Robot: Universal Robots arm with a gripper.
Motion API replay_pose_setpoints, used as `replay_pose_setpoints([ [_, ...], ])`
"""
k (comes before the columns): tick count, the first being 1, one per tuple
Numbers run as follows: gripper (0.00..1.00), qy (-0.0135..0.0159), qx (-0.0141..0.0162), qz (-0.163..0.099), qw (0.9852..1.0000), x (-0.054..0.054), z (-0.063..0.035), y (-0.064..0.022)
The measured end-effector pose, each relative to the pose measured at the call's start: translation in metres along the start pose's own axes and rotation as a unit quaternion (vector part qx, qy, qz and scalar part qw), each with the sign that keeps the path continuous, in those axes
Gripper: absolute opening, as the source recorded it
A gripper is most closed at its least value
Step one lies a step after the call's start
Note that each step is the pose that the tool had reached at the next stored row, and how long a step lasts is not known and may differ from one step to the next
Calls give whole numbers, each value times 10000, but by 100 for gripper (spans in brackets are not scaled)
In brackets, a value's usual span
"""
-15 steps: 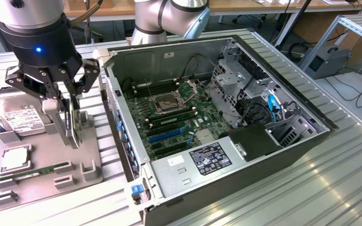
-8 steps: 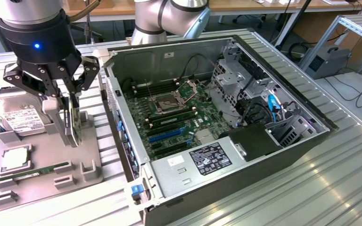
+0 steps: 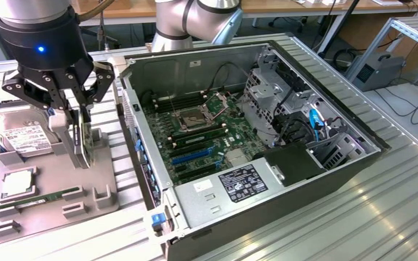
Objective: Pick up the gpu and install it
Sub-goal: 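Pick up the gpu and move the gpu toward the slot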
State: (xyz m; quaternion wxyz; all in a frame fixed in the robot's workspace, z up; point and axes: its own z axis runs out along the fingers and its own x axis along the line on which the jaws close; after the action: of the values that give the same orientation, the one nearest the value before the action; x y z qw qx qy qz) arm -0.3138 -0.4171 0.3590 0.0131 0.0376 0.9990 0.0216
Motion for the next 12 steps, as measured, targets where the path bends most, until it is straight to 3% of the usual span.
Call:
replay_pose_setpoints([
  [12,27,0,1,0,10000,-1,-59,3],
])
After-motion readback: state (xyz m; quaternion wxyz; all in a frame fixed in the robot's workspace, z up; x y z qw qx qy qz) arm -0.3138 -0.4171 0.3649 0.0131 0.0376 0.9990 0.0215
